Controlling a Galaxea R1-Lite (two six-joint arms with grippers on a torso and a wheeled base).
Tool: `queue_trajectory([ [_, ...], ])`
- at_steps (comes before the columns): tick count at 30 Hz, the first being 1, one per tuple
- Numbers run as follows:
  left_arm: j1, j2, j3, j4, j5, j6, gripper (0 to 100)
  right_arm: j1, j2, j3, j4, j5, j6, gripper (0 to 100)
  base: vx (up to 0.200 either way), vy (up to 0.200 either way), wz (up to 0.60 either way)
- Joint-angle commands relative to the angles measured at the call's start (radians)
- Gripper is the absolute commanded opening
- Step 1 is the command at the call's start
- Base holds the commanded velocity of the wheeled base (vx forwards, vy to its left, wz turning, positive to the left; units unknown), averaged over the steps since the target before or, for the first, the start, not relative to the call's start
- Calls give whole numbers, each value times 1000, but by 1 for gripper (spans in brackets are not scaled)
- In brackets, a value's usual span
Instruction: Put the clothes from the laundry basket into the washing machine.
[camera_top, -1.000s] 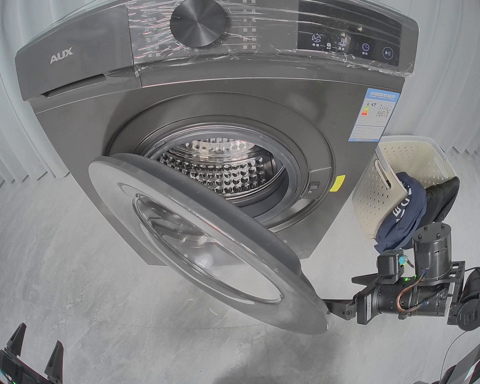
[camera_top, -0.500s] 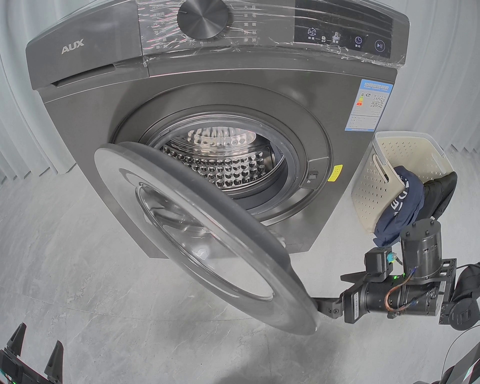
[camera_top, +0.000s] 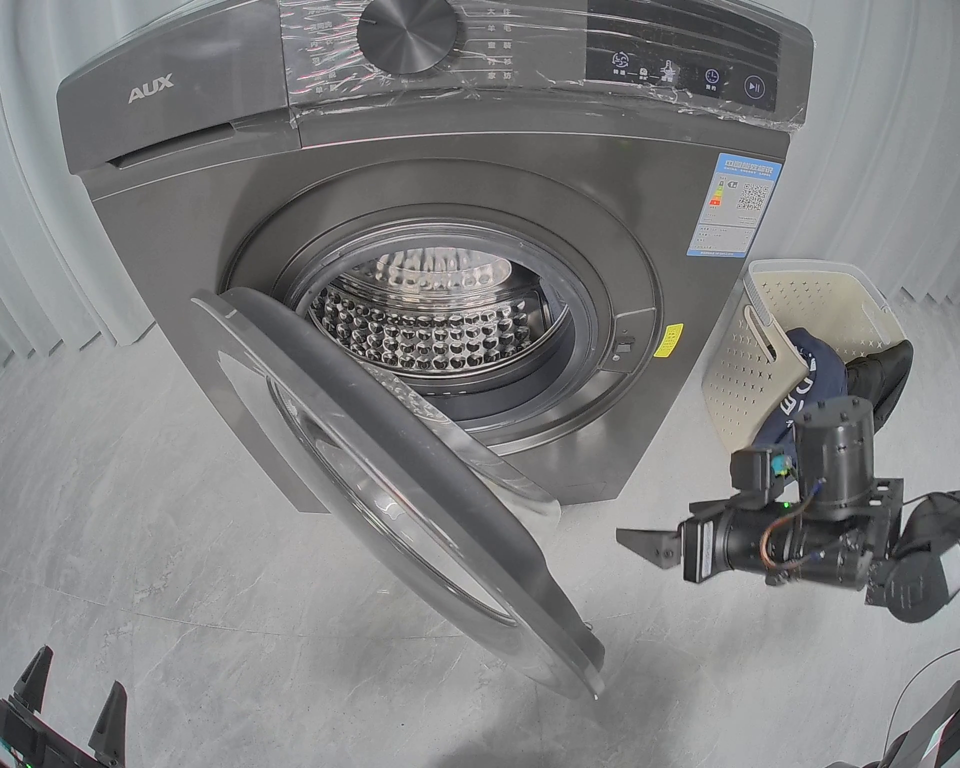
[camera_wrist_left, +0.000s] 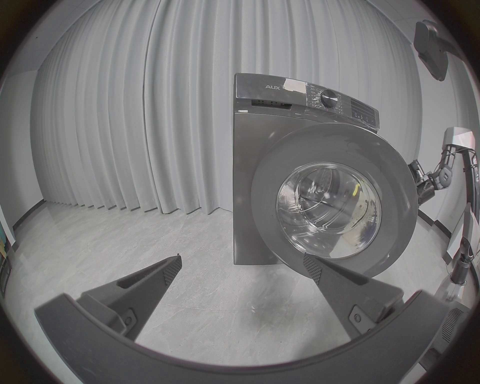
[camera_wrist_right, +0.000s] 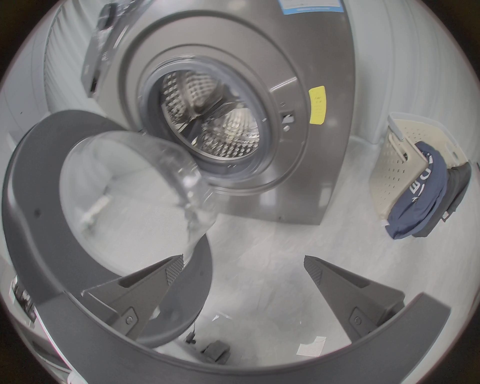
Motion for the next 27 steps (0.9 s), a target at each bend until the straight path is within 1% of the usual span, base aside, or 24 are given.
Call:
queue_trajectory([
  [1,-1,-13,15,0,0,-1,100,-82,193,-170,-2,-26,2,100,0,0,0],
  [2,-1,-13,15,0,0,-1,100,-80,224,-205,-2,-24,2,100,0,0,0],
  [6,-1,-13,15,0,0,-1,100,-68,300,-297,0,-26,3,100,0,0,0],
  [9,-1,-13,15,0,0,-1,100,-45,329,-329,0,-24,5,100,0,0,0],
  [10,-1,-13,15,0,0,-1,100,-27,334,-332,0,-24,9,100,0,0,0],
  [15,-1,-13,15,0,-1,-1,100,35,329,-326,0,-24,40,100,0,0,0],
  [21,-1,-13,15,0,0,0,100,95,268,-259,0,-23,42,100,0,0,0],
  [24,-1,-13,15,0,0,0,100,113,250,-234,0,-23,46,100,0,0,0],
  [27,1,-13,15,0,-1,2,100,116,248,-245,-2,-24,57,100,0,0,0],
])
